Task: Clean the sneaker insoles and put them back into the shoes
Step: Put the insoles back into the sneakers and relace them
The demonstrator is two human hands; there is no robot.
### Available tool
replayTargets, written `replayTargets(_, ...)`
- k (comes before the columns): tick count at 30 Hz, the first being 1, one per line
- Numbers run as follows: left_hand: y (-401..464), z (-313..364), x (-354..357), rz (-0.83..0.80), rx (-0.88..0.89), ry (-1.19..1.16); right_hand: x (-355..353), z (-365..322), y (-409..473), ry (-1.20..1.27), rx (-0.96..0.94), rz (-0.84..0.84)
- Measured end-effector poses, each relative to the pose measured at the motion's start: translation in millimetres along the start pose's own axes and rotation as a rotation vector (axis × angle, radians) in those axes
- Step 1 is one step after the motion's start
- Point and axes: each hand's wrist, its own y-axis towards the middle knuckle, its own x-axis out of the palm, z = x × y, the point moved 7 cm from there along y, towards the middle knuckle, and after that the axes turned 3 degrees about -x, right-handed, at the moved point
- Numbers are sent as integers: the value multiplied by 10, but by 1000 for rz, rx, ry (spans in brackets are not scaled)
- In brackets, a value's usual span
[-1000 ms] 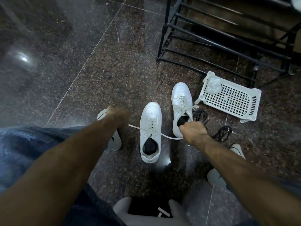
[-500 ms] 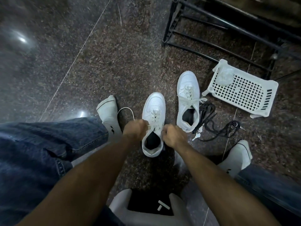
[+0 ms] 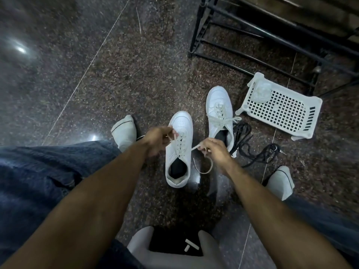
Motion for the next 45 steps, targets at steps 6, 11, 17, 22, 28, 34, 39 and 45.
replayTargets(6, 128, -202, 260, 113, 15, -815, 393, -111, 14, 740, 19, 3)
replayTargets(11, 214, -480, 187, 242, 6, -547, 398, -94, 118, 923, 66, 111)
replayTargets(17, 169, -288, 252, 207, 222, 169, 229, 150, 196, 888, 197, 205)
replayTargets(22, 108, -315, 547, 41, 212, 1018, 324, -146, 129, 1088, 195, 170)
replayTargets(28, 186, -327, 444, 66, 99, 573, 272, -220, 115, 786, 39, 161)
replayTargets(34, 188, -303, 358, 98, 63, 417, 270, 7, 65, -131, -157, 111)
replayTargets(39, 185, -348, 307, 121, 47, 277, 164, 146, 26, -197, -81, 78)
replayTargets(45, 225, -359, 305, 133, 36, 352, 241, 15, 1, -261, -237, 62)
